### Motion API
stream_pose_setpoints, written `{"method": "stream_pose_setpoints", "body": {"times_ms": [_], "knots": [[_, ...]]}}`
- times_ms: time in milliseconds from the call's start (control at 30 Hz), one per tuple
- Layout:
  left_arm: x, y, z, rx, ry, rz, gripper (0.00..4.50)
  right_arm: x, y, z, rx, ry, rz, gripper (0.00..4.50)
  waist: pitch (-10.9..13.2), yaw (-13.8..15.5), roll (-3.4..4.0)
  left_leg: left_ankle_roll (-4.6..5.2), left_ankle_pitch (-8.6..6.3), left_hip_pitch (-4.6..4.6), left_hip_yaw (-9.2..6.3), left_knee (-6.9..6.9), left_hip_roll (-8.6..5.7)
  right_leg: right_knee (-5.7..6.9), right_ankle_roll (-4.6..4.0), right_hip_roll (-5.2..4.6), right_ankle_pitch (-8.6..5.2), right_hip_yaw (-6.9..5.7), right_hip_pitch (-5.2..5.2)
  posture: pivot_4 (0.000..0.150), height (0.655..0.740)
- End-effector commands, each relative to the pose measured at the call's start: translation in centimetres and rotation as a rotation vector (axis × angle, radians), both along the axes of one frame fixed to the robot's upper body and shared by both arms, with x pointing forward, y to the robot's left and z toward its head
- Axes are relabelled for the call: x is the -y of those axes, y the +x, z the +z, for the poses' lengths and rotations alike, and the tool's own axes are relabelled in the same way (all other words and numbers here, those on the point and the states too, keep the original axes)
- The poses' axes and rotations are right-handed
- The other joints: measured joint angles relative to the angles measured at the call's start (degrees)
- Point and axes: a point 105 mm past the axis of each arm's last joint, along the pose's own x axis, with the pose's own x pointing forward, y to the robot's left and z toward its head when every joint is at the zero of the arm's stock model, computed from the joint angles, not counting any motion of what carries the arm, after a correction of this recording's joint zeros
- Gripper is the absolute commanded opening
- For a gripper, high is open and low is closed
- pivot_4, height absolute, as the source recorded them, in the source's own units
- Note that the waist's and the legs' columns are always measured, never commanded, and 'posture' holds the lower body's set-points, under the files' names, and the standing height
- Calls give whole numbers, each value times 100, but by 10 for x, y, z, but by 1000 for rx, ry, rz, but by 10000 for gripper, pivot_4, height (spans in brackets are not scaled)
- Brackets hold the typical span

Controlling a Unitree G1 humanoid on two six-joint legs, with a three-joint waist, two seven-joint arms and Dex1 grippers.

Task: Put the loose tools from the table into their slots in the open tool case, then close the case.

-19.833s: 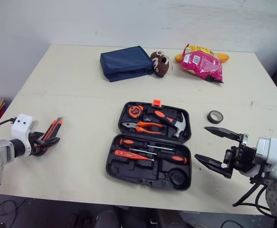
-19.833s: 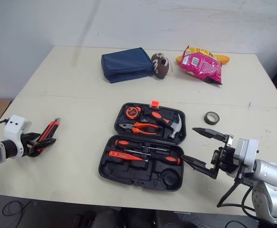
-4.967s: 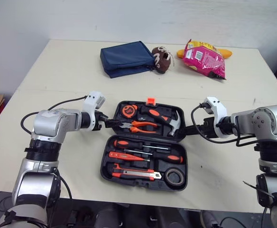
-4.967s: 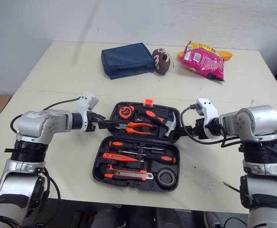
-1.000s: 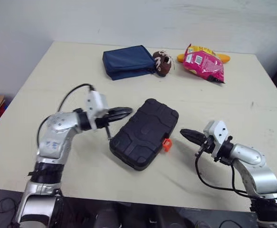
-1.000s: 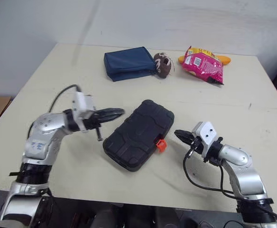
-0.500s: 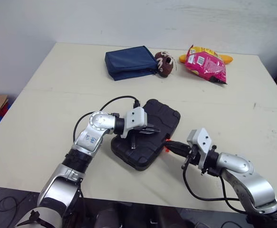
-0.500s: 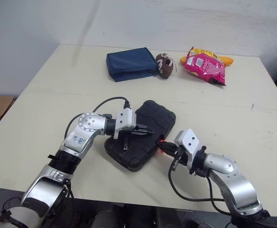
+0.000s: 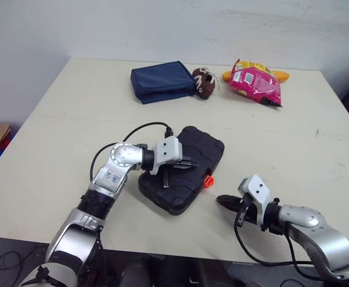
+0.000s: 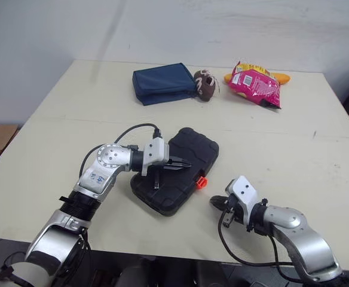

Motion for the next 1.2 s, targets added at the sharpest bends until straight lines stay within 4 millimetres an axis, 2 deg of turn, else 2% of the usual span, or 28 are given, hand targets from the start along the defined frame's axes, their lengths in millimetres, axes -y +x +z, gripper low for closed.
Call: {"method": "stream_pose_setpoints", "body": {"times_ms": [33, 133, 200, 333, 500, 767, 900, 1033, 1100, 1167, 1200], "knots": [[-3, -1, -24, -63, 62, 28, 841, -15, 18, -8, 65, -5, -8, 0, -17, -34, -7, -1, 1, 7, -2, 1, 3, 0, 0, 3, 0, -2, 10, 1500, 7400], [-3, -6, -31, -84, 76, 15, 841, -38, 27, 9, 137, 89, 40, 0, -23, -37, 1, -1, -1, 11, -6, -1, 0, -2, 0, 0, 0, -4, 17, 1500, 7400], [-4, -6, -35, -97, 81, 18, 841, -46, 27, 20, 167, 151, 63, 0, -23, -63, 1, -3, -2, 9, -7, -2, 1, -4, 0, 0, 0, -5, 18, 1500, 7400], [-6, -7, -42, -115, 92, 18, 841, -49, 25, 31, 186, 221, 81, 0, -24, -106, 3, -4, -1, 11, -6, -2, 2, -1, 0, 0, 0, -4, 18, 1500, 7400], [-4, -8, -47, -140, 87, 10, 841, -46, 26, 58, 233, 343, 59, 0, -22, -126, 7, -5, -1, 13, -6, -6, 3, -1, -1, 1, 0, -4, 18, 1500, 7400], [-9, -9, -56, -173, 93, 18, 841, -51, 19, 61, 183, 330, 113, 0, -24, -129, 17, -4, -2, 21, -6, -14, 3, -2, -2, 1, -1, -3, 20, 1500, 7400], [-14, -7, -59, -169, 93, 38, 841, -46, 21, 58, 178, 296, 106, 0, -29, -124, 17, 12, -13, 82, -1, -60, 0, -24, -10, -1, -6, 0, 73, 1500, 7400], [-19, -2, -42, -100, -3, 67, 841, -22, 27, 68, 233, 250, 56, 0, -31, -98, 19, 9, -6, 88, -7, -93, -6, -33, -17, -3, -10, -3, 73, 1500, 7400], [-31, 3, -8, -22, -168, 105, 841, 2, 29, 80, 294, 191, 25, 0, -28, -113, 23, 6, -6, 86, -6, -94, -4, -34, -17, -2, -11, -4, 71, 1500, 7400], [-42, 5, 13, 23, -265, 138, 841, 16, 29, 89, 327, 165, 10, 0, -10, -121, 18, 6, -6, 81, -2, -95, -4, -33, -17, -2, -11, -2, 62, 1500, 7400], [-55, 3, 21, 49, -257, 150, 3088, 27, 26, 91, 340, 108, 33, 3168, -4, -119, 9, 4, -4, 80, -4, -96, -2, -32, -17, -1, -11, -4, 59, 1500, 7400]]}}
